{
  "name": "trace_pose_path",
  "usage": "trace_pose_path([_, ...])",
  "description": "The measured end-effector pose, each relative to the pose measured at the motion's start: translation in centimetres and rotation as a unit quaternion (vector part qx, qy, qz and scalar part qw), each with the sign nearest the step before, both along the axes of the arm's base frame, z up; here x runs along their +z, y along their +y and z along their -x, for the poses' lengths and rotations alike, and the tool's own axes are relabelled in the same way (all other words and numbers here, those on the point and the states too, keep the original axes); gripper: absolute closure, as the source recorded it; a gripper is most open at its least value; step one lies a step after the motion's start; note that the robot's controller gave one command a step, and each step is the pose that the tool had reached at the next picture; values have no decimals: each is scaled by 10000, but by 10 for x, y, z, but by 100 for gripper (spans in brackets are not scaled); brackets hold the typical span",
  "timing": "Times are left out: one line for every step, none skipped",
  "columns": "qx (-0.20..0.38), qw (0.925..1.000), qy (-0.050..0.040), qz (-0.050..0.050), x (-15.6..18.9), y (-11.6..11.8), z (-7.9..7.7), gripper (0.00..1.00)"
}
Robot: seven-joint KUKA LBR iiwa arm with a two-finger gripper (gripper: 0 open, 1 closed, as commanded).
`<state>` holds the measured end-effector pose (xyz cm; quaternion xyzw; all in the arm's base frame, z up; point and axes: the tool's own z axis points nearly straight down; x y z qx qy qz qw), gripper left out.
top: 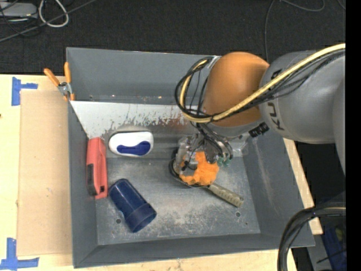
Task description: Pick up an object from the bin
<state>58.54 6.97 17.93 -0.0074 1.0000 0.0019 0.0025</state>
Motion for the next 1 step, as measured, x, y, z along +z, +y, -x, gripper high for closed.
trace_pose_path([18,10000,34,4,46,-2,-4,100])
